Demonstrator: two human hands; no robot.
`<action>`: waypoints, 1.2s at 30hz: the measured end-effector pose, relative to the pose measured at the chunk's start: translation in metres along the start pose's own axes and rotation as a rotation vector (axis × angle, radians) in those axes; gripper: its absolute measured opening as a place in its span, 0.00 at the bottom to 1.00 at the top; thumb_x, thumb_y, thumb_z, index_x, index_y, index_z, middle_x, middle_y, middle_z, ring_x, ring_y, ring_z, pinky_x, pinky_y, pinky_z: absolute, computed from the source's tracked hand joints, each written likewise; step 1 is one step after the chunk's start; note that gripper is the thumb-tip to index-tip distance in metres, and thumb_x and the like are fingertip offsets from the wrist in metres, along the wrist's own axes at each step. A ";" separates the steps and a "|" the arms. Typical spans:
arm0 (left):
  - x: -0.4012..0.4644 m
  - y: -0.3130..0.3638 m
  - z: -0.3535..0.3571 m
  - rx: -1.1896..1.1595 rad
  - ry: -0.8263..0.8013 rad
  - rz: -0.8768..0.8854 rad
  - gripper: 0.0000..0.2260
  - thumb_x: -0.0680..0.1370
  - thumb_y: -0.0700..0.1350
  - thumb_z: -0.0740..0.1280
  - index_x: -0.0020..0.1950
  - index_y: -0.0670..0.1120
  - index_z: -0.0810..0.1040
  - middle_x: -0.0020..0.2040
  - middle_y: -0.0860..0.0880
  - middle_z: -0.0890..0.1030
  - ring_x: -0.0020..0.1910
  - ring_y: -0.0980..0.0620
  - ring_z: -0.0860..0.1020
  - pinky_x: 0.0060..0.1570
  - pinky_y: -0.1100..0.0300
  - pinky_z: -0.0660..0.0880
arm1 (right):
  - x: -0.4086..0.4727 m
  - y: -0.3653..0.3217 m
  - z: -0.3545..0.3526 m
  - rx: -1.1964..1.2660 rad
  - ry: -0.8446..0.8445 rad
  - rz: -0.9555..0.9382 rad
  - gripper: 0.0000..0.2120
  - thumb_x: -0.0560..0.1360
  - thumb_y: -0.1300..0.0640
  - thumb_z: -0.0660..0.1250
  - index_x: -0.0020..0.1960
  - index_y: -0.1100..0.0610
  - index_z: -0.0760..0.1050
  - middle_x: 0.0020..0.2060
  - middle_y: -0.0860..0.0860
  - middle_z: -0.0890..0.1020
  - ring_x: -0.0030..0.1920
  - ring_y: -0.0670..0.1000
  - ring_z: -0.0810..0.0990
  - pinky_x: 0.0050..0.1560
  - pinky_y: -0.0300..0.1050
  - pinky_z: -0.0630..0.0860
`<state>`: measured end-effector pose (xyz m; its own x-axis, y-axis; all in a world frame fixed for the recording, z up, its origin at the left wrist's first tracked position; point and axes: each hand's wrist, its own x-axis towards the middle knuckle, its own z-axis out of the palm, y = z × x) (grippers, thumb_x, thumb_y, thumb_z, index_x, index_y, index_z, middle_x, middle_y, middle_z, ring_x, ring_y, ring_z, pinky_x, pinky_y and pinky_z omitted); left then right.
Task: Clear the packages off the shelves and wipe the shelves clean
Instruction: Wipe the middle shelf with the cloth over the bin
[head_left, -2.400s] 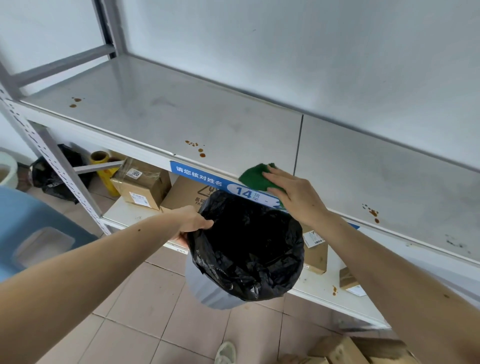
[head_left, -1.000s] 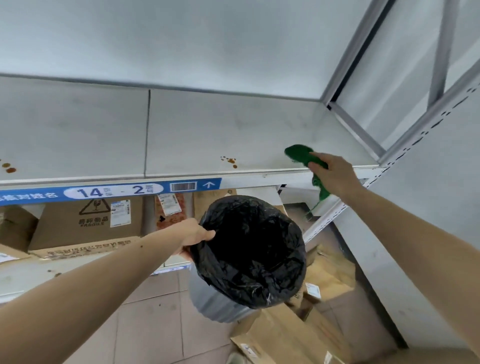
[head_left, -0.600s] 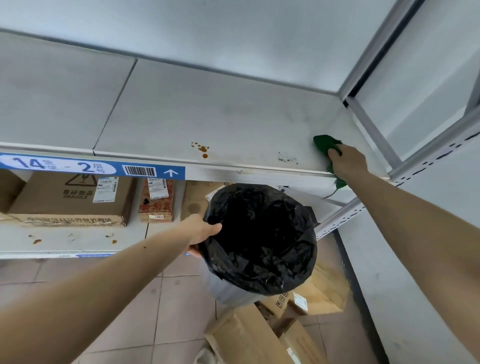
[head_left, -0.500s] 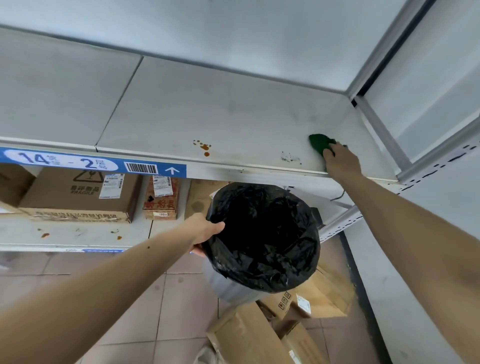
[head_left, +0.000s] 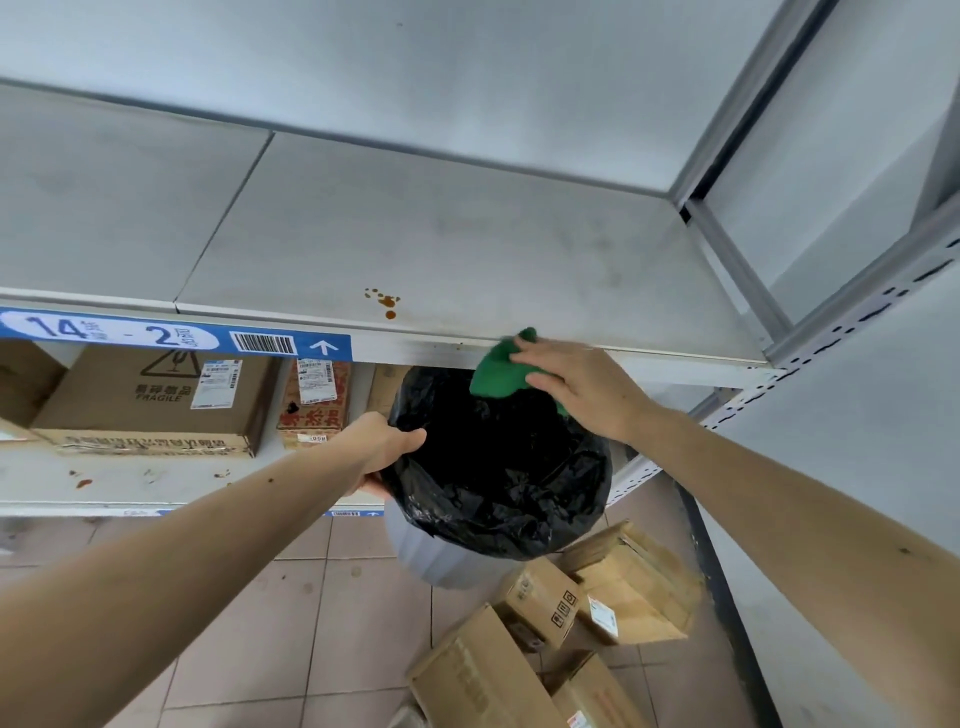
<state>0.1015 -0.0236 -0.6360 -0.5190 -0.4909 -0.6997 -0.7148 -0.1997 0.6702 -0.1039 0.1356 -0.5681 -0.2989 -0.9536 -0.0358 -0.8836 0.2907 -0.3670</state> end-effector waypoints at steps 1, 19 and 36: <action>-0.003 0.001 0.000 0.002 -0.002 -0.001 0.26 0.77 0.52 0.71 0.67 0.36 0.71 0.54 0.39 0.81 0.50 0.39 0.82 0.52 0.44 0.81 | -0.005 -0.003 0.000 -0.008 0.015 -0.009 0.18 0.83 0.56 0.62 0.72 0.54 0.72 0.72 0.49 0.72 0.72 0.49 0.69 0.73 0.37 0.58; -0.018 0.011 0.016 0.033 -0.054 0.025 0.24 0.78 0.51 0.70 0.67 0.37 0.71 0.55 0.39 0.81 0.50 0.41 0.82 0.49 0.46 0.82 | -0.029 -0.004 -0.024 0.267 0.203 0.389 0.13 0.84 0.51 0.57 0.60 0.51 0.79 0.46 0.49 0.83 0.44 0.49 0.78 0.43 0.41 0.70; 0.011 0.017 0.063 -0.010 -0.070 0.019 0.24 0.78 0.51 0.70 0.66 0.37 0.72 0.53 0.40 0.81 0.49 0.40 0.82 0.50 0.45 0.82 | -0.037 0.064 -0.068 0.534 0.477 0.591 0.19 0.83 0.48 0.59 0.50 0.64 0.79 0.43 0.62 0.83 0.41 0.58 0.81 0.45 0.47 0.79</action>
<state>0.0540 0.0210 -0.6484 -0.5643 -0.4345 -0.7020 -0.6998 -0.1992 0.6859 -0.1737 0.1942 -0.5268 -0.8691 -0.4945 -0.0104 -0.2931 0.5319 -0.7944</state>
